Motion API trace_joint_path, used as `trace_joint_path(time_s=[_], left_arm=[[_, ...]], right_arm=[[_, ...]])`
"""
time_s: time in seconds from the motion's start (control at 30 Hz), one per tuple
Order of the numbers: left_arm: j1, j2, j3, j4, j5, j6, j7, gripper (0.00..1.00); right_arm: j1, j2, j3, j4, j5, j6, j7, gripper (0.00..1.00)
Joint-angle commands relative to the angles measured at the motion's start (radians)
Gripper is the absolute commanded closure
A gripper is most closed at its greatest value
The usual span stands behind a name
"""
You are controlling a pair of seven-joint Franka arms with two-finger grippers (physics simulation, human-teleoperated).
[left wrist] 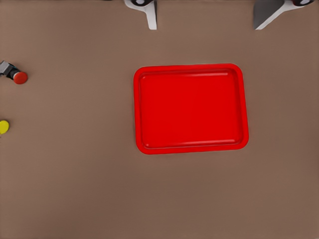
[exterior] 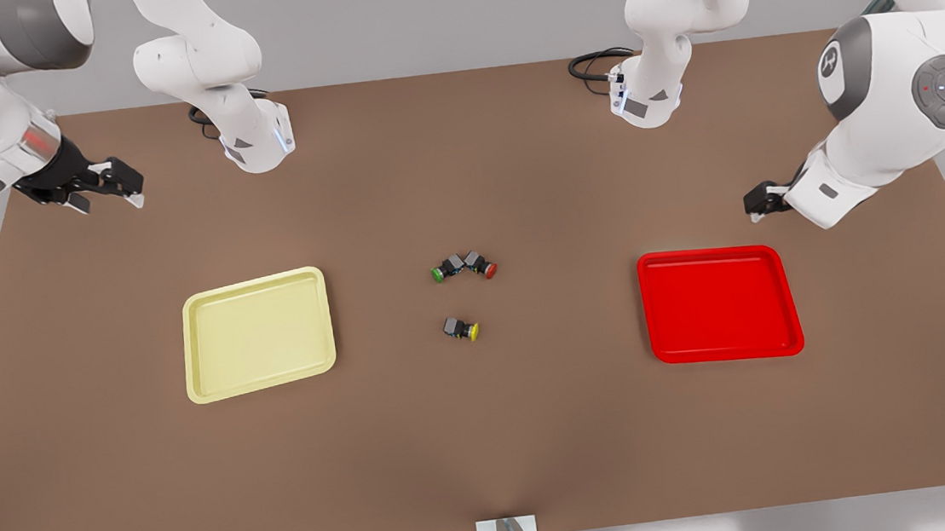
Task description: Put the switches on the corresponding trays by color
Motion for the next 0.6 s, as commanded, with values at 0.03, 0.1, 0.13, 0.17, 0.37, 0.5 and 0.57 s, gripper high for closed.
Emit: trace_joint_path(time_s=[0.03,0.1,0.13,0.17,0.37,0.5,0.57], left_arm=[[0.0,0.0,-0.002,0.003,0.0,0.0,-0.004,0.0],[-0.018,-0.012,0.002,-0.009,-0.011,-0.012,-0.035,0.0],[-0.054,-0.017,0.0,-0.052,0.0,-0.012,-0.102,0.0],[-0.072,-0.014,-0.021,-0.069,-0.011,-0.002,-0.213,0.0],[-0.143,0.118,-0.405,-0.272,-0.077,0.442,-1.504,0.0],[-0.274,0.285,-0.456,-0.238,-0.027,0.678,-1.92,0.0],[-0.299,0.359,-0.456,-0.163,0.027,0.664,-1.905,0.0]], right_arm=[[0.0,-0.001,0.0,-0.002,0.0,0.0,0.0,0.0],[0.002,0.0,0.002,-0.002,0.0,-0.001,0.002,0.0],[0.003,0.008,0.003,0.001,0.006,0.0,0.0,0.0],[0.003,0.017,0.036,0.001,0.006,0.005,-0.002,0.0],[0.003,0.315,0.203,0.159,0.071,0.062,-0.247,0.0],[0.003,0.508,0.272,0.277,0.043,0.203,-0.577,0.0],[0.057,0.563,0.31,0.277,0.029,0.316,-0.62,0.0]])
